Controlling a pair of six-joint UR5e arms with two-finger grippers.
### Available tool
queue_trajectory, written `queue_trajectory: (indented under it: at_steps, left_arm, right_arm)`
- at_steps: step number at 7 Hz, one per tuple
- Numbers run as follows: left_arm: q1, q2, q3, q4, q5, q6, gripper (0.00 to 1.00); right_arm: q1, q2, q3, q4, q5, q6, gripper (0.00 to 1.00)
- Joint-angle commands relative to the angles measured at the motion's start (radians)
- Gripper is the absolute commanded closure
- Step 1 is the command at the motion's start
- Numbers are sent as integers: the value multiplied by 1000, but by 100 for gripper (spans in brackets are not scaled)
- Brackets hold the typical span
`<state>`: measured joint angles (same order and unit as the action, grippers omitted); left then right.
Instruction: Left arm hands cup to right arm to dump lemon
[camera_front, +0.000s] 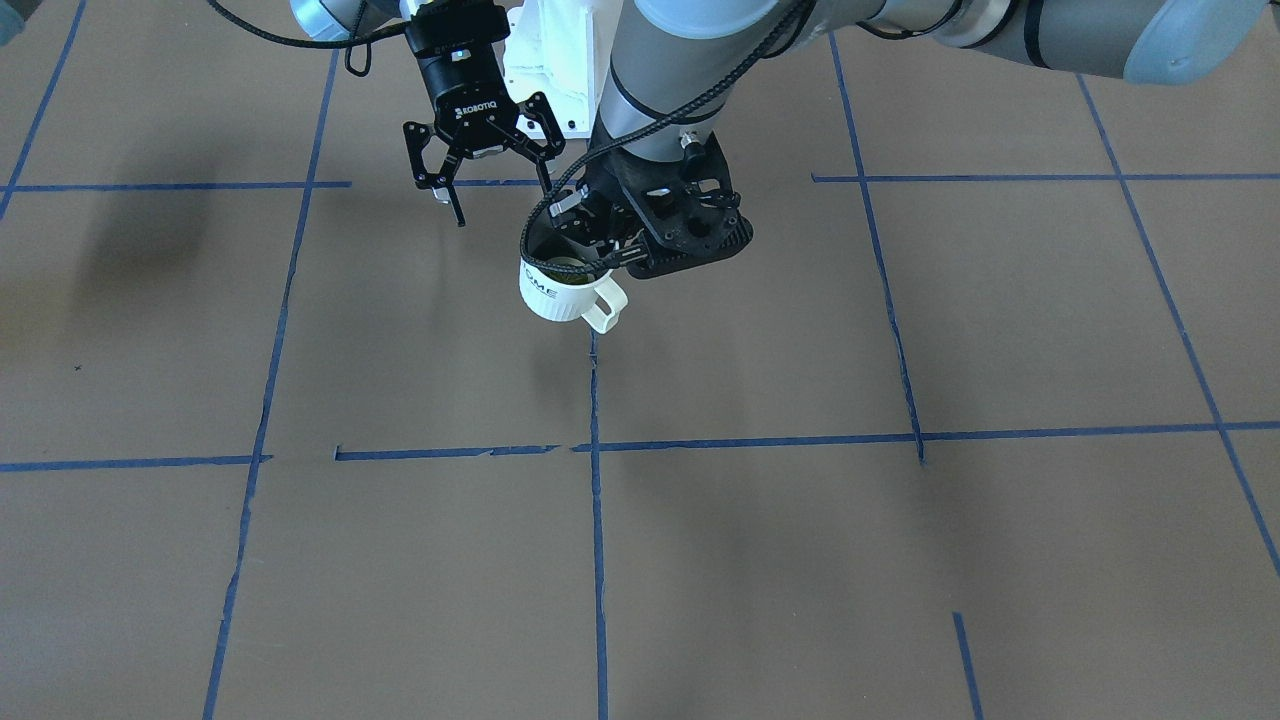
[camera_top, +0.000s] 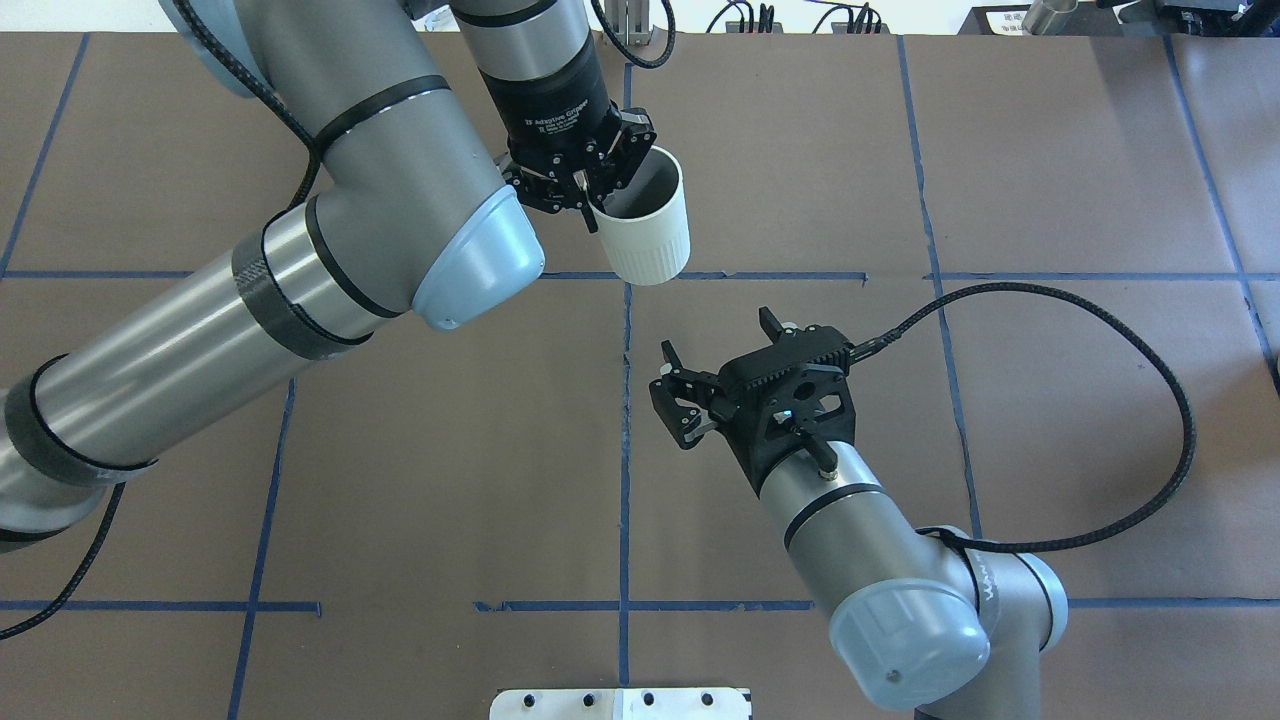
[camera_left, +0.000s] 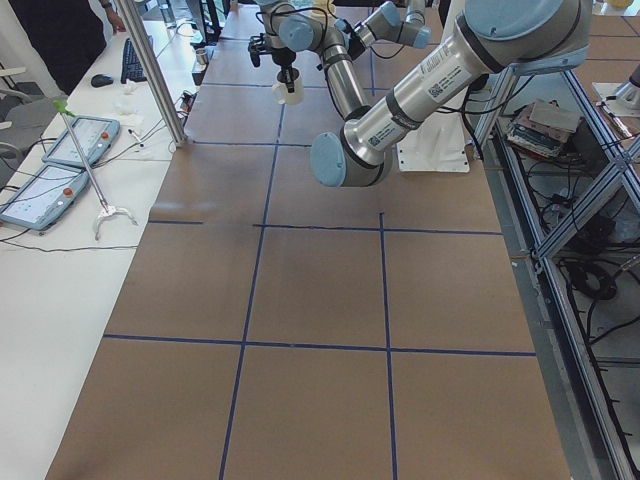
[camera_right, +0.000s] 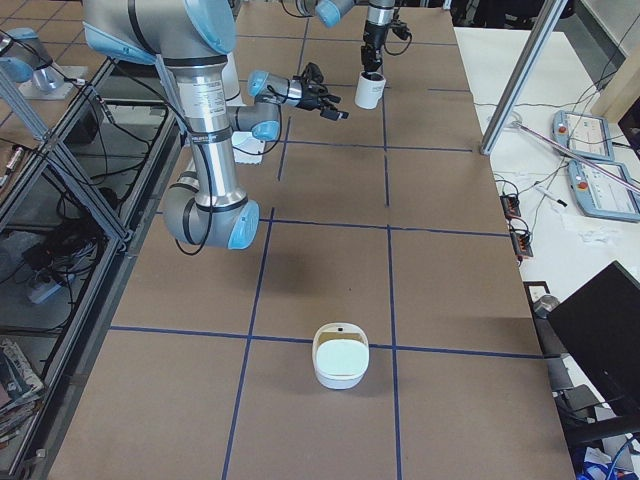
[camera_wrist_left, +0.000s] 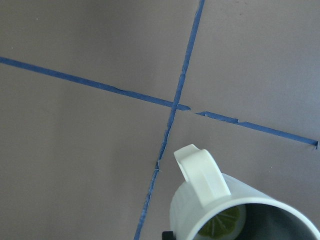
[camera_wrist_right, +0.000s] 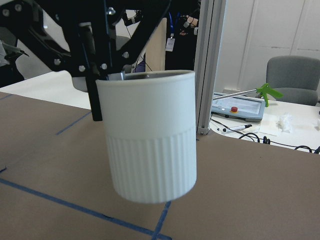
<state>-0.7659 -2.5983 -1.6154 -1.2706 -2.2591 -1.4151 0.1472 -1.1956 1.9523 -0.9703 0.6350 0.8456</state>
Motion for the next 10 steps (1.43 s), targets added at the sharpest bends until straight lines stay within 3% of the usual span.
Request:
queue_trajectory:
  at_steps: [1,5,8,10]
  left_arm:
    - [22,3,-12,0,9,-27,100]
    - [33,4,-40,2,9,62,100]
    - [57,4,-54,51,9,119,100]
    - [62,7,-72,72,9,122,100]
  right_arm:
    - [-11,22,-13,-1,-44,-8,1]
    - [-40,19,-1,4,-40,-83,1]
    - [-96,13,-15,158,-41,-261,1]
    - [-97,10,-18,162,-43,-267,1]
